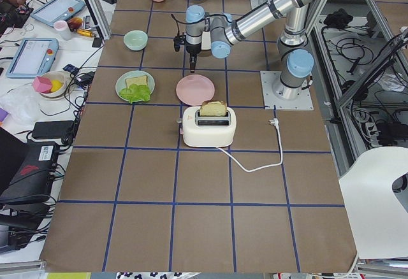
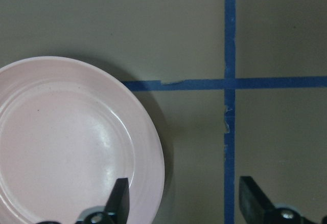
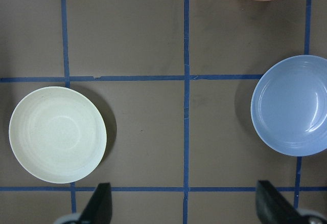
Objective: Stack three plates with pink and blue
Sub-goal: 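Lower the left gripper onto the pink plate's rim and close, then lift the pink plate with left gripper while right gripper grasps blue plate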
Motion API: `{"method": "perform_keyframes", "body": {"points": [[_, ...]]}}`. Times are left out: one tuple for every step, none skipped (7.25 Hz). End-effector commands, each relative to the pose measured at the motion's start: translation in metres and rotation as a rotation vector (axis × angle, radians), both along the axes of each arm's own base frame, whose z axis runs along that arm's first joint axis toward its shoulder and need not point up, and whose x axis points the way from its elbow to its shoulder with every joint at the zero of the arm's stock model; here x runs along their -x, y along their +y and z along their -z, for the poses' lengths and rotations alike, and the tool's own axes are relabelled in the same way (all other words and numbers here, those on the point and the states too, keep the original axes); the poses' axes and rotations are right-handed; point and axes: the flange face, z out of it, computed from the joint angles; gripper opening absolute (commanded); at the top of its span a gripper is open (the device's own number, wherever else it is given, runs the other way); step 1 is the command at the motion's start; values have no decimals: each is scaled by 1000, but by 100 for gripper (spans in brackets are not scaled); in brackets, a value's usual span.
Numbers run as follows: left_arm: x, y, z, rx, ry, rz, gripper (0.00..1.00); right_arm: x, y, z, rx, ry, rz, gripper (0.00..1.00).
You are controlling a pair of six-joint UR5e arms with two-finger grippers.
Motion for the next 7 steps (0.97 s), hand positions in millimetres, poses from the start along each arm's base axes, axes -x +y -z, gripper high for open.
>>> {"method": "perform_keyframes", "body": {"points": [[-8, -5, 13, -10, -2, -13, 62, 7, -9, 10, -19, 4, -12, 100], [-15, -6, 17, -18, -3, -25, 62, 20, -24, 27, -51, 13, -91, 100], [-18, -7, 21, -27, -3, -30, 61, 46, -34, 31, -57, 4, -106, 100], [-18, -7, 24, -32, -2, -31, 56, 84, -55, 55, -87, -6, -190, 100], [-18, -7, 26, -36, -2, -33, 55, 119, -74, 84, -130, -29, -300, 100], [-18, -7, 26, -38, -3, -33, 51, 146, -83, 94, -126, -28, -282, 100], [-21, -6, 27, -43, -33, -32, 44, 183, -96, 122, -142, -29, -262, 100]]}}
